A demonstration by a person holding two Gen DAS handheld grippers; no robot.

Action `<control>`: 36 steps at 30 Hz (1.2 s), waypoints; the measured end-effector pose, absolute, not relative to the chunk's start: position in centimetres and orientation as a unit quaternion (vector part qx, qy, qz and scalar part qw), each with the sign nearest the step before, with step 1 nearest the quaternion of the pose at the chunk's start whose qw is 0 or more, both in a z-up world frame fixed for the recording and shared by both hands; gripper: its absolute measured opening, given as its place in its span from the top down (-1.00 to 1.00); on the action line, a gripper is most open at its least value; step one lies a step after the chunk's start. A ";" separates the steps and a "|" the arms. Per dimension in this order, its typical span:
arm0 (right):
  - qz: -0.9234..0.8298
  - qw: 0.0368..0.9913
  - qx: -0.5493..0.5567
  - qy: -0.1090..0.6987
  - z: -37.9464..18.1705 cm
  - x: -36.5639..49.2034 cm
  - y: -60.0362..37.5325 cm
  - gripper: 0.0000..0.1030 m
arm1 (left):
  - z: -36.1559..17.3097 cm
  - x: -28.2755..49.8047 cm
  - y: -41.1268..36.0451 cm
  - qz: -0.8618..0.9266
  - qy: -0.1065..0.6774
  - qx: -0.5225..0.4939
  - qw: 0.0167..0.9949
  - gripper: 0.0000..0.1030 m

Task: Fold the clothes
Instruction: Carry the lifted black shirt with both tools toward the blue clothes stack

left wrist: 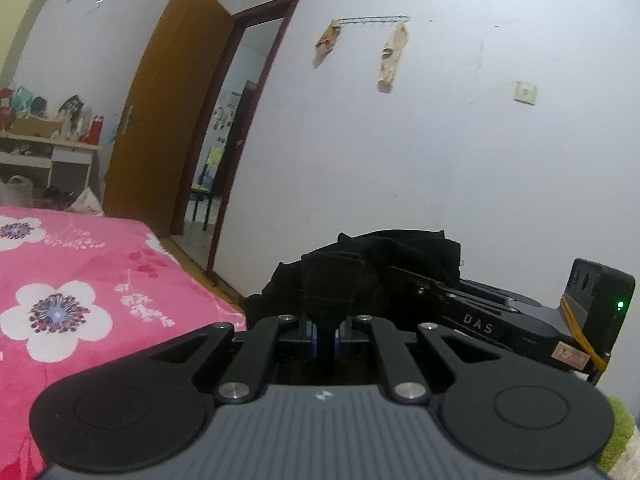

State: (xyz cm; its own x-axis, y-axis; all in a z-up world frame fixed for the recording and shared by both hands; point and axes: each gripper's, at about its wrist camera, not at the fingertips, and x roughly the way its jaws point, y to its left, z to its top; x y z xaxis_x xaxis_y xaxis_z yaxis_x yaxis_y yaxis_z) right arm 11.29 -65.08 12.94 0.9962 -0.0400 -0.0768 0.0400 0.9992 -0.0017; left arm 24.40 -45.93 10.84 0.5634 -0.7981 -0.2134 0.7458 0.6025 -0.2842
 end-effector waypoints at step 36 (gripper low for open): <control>-0.045 0.981 0.114 0.153 6.1 20.4 -67.0 0.26 | 0.9 34.3 -42.8 -0.348 0.209 -0.055 0.912 -0.13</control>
State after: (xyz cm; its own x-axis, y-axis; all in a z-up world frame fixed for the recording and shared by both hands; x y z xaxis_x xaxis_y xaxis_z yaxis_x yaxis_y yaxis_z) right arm 20.44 -67.03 6.13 0.9493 -0.0531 -0.3099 0.1229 0.9698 0.2105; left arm 34.30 -42.76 0.95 0.6707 -0.6579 -0.3427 0.6119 0.7518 -0.2458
